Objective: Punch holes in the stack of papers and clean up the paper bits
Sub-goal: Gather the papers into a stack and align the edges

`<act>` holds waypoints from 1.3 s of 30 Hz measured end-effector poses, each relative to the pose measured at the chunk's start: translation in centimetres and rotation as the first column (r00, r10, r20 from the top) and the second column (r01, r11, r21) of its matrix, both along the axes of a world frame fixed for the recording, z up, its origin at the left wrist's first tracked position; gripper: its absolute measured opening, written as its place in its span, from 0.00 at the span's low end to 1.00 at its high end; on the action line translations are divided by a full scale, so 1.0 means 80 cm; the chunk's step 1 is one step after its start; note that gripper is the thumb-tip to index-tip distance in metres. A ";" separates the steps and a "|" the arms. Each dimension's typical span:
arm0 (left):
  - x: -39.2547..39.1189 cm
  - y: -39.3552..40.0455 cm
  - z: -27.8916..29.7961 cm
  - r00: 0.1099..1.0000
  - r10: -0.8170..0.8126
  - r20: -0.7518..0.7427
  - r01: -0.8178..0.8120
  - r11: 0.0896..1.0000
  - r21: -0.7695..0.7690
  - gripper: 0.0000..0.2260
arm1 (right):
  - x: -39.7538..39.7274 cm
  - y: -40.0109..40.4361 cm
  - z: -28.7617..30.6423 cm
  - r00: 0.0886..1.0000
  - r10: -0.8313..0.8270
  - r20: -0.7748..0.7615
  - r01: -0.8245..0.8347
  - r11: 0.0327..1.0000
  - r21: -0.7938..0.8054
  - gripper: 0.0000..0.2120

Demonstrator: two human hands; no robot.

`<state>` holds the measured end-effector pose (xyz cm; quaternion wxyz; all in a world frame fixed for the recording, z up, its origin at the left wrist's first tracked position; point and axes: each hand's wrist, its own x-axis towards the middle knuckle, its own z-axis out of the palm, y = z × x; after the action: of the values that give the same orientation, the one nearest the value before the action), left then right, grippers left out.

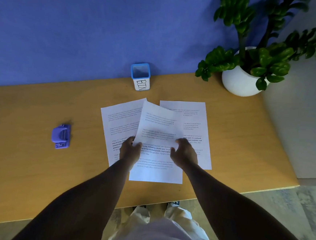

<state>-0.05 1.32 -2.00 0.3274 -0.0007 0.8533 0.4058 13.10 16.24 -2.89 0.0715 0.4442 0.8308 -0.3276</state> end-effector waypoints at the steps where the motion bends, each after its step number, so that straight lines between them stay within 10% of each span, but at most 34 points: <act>1: -0.001 -0.001 0.000 1.000 0.004 0.009 -0.004 1.000 0.016 0.12 | -0.003 0.004 0.002 0.999 -0.042 -0.016 0.042 0.999 0.007 0.22; 9: -0.016 -0.011 0.000 0.987 0.062 0.146 -0.085 0.984 0.154 0.11 | -0.023 0.032 0.010 0.914 -0.403 -0.038 0.380 0.887 -0.264 0.29; 15: -0.034 -0.013 -0.001 0.973 0.122 0.197 -0.158 0.971 0.177 0.12 | -0.030 0.039 0.011 0.878 -0.466 -0.111 0.376 0.813 -0.445 0.07; 23: -0.064 -0.024 -0.022 0.892 0.449 -0.054 -0.451 0.892 -0.043 0.14 | -0.030 0.043 0.011 0.864 -0.492 -0.112 0.413 0.817 -0.402 0.09; 31: -0.078 -0.032 -0.040 0.924 0.322 -0.206 -0.380 0.833 -0.401 0.43 | -0.034 0.038 0.007 0.865 -0.495 -0.084 0.427 0.813 -0.397 0.07; 39: -0.082 -0.030 -0.053 0.951 0.222 -0.216 -0.305 0.796 -0.523 0.48 | -0.039 0.035 0.001 0.861 -0.504 -0.073 0.439 0.807 -0.396 0.06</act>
<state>-6.64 -1.11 -6.20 0.1913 -0.1845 0.9463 0.1840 9.97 19.05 -2.82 -0.0039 0.5854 0.6208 -0.5214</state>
